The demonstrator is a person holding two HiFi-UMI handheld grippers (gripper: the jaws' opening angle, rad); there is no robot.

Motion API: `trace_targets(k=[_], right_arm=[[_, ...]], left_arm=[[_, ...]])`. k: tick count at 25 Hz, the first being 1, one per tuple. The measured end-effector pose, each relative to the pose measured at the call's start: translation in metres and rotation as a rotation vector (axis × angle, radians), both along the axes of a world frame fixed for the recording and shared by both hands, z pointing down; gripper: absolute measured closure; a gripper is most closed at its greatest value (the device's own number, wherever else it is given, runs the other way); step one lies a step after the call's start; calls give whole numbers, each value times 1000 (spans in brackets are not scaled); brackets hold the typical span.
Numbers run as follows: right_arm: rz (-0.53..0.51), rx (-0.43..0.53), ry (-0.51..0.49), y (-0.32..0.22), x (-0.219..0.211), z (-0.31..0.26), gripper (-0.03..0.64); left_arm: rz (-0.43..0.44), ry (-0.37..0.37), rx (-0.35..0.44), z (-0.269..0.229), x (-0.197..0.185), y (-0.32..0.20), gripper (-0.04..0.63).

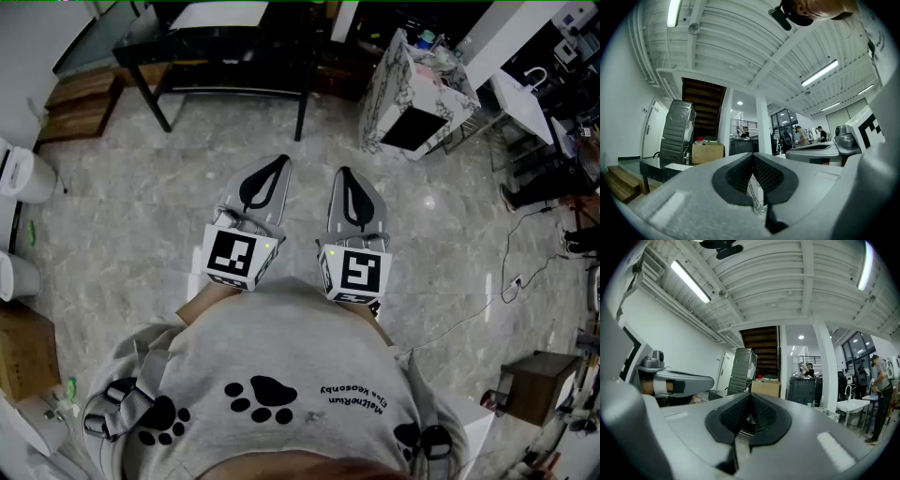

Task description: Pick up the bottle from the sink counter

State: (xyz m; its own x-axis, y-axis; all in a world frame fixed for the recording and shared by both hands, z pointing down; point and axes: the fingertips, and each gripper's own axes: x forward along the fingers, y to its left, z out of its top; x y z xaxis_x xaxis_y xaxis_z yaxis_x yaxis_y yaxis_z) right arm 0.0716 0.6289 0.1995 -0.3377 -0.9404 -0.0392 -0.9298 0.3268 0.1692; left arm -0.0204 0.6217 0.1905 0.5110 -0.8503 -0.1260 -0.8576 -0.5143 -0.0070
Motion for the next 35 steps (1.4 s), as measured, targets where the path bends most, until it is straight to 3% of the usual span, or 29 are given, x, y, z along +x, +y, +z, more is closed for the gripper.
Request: trace_targets(k=[11,21,35], right_arm=[[42,10,-35,-12,-28,1,617],[53,23,-16,-62,-30,0,615],[-18,-9,-5,-201,0,10,615]], left_arm=[[24,-4,11,1,-31,-15,594],[-6,4,32,-7,-42,-61,594],[-75,9,8,2,-11,-192,594]])
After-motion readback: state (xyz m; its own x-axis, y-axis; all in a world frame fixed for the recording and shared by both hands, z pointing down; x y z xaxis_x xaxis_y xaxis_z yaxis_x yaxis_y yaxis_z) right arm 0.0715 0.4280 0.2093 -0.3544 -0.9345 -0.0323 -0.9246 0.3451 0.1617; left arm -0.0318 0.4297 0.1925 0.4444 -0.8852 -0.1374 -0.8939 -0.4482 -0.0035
